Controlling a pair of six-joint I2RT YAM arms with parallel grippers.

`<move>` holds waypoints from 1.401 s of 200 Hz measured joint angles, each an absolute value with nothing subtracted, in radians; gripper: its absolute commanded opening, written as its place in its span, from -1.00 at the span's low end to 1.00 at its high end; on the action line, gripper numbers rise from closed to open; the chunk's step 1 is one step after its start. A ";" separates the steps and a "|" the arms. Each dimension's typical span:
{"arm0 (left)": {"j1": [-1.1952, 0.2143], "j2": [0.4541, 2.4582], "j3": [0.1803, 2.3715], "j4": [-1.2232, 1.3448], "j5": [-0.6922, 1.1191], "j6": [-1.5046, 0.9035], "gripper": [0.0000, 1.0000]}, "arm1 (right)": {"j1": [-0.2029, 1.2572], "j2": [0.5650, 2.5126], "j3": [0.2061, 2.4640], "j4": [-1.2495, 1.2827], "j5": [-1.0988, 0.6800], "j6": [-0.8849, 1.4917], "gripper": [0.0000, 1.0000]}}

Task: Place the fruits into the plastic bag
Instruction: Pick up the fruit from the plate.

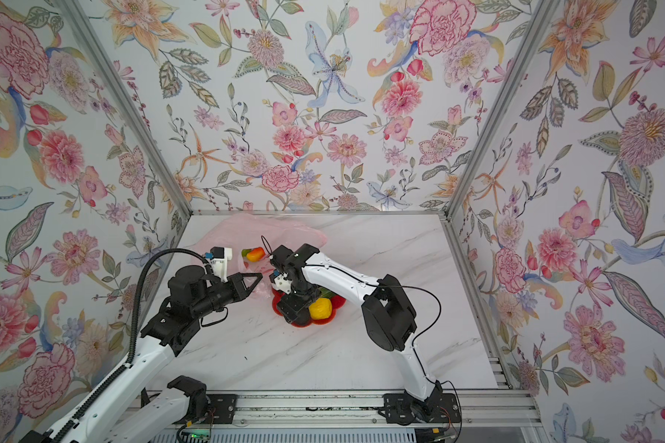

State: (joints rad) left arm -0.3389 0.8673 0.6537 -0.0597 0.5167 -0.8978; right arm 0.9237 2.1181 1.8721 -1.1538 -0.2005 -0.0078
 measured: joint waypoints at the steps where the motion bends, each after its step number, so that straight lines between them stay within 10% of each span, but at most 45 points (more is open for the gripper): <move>1: -0.339 0.867 0.654 -0.060 0.517 -0.898 -1.00 | 0.923 2.119 1.872 -1.153 -0.200 -0.008 0.67; 280: -0.339 0.867 0.654 -0.078 0.512 -0.898 -1.00 | 0.902 2.175 1.862 -1.094 -0.220 -0.030 0.32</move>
